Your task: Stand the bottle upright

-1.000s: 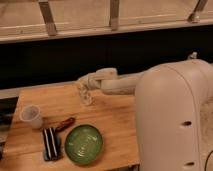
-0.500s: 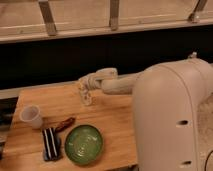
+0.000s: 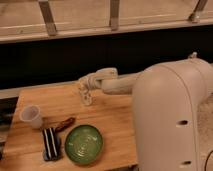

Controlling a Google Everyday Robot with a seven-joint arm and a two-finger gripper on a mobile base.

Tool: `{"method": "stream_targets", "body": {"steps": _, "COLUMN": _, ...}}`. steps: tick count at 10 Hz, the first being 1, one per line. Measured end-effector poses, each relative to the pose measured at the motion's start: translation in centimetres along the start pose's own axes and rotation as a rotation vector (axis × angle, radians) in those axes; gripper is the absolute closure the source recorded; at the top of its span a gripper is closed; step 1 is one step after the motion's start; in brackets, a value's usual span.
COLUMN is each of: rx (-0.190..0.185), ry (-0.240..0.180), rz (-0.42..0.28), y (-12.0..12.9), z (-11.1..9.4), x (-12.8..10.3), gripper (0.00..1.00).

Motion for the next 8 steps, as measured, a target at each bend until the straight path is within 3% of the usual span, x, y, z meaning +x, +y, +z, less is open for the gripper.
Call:
{"method": "stream_targets", "body": {"steps": 3, "rx": -0.001, "ry": 0.003, "rz": -0.001, "y": 0.1, "z": 0.1, "x": 0.2, "gripper": 0.2}}
{"method": "stream_targets", "body": {"steps": 6, "rx": -0.011, "ry": -0.014, "rz": 0.059, "y": -0.5, "z": -1.4, "x": 1.5, "gripper": 0.2}}
{"method": "stream_targets", "body": {"steps": 8, "rx": -0.02, "ry": -0.017, "rz": 0.058, "y": 0.0, "z": -1.2, "x": 1.3, "gripper": 0.2}}
